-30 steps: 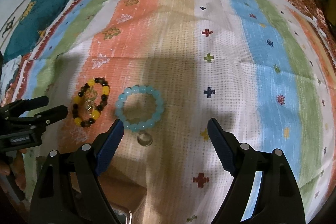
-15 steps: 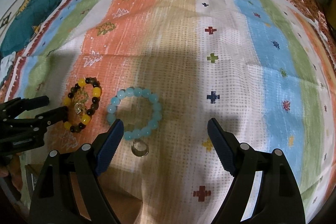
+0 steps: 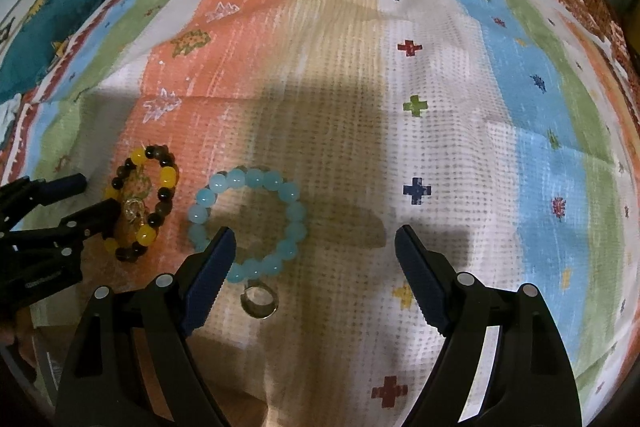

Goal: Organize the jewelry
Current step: 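Lower left tool onto yellow-and-black bracelet while right tool lowers onto light blue bracelet, then close left tool on yellow-and-black bracelet while right tool grasps light blue bracelet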

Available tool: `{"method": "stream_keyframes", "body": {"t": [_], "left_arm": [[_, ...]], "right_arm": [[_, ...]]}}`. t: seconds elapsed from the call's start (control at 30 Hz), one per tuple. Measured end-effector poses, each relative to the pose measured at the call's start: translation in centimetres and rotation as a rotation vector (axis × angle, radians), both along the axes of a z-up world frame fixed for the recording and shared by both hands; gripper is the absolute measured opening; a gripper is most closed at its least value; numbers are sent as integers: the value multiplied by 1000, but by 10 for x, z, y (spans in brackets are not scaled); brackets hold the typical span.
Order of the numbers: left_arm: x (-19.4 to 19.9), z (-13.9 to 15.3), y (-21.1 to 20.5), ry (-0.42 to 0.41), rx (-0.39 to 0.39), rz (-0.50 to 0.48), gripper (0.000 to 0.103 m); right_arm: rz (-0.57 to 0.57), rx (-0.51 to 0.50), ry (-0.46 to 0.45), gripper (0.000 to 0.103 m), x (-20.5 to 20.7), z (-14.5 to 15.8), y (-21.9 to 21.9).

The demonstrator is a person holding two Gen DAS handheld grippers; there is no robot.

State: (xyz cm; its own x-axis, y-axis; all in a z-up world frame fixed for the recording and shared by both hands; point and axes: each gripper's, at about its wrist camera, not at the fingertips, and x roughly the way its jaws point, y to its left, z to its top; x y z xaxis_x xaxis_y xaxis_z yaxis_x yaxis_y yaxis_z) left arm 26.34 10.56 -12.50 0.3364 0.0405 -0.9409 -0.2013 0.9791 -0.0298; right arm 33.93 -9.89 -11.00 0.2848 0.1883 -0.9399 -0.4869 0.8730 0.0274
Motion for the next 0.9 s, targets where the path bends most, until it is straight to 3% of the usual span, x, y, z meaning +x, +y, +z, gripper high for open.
{"method": "stream_keyframes", "body": {"t": [0.2,0.43,0.6,0.67,0.73,0.9], "left_arm": [[2,2,-3,-5,17,-12,48],[5,1,-3,-2,15,-19,32],[5,0,-2,9,-8,-29,11],[5,0,1,10,-20,-21,11],[5,1,2,12,-28,-19,11],[4,9,5,5,-75,-7,11]], "right_arm": [[2,-18,0,81,1,-6,2],[4,-60,-20,62,1,-8,4],[12,-52,-9,43,2,-7,2],[23,-41,5,24,2,-6,2],[20,-26,13,12,2,-5,1],[32,-9,-2,12,-1,0,0]]}}
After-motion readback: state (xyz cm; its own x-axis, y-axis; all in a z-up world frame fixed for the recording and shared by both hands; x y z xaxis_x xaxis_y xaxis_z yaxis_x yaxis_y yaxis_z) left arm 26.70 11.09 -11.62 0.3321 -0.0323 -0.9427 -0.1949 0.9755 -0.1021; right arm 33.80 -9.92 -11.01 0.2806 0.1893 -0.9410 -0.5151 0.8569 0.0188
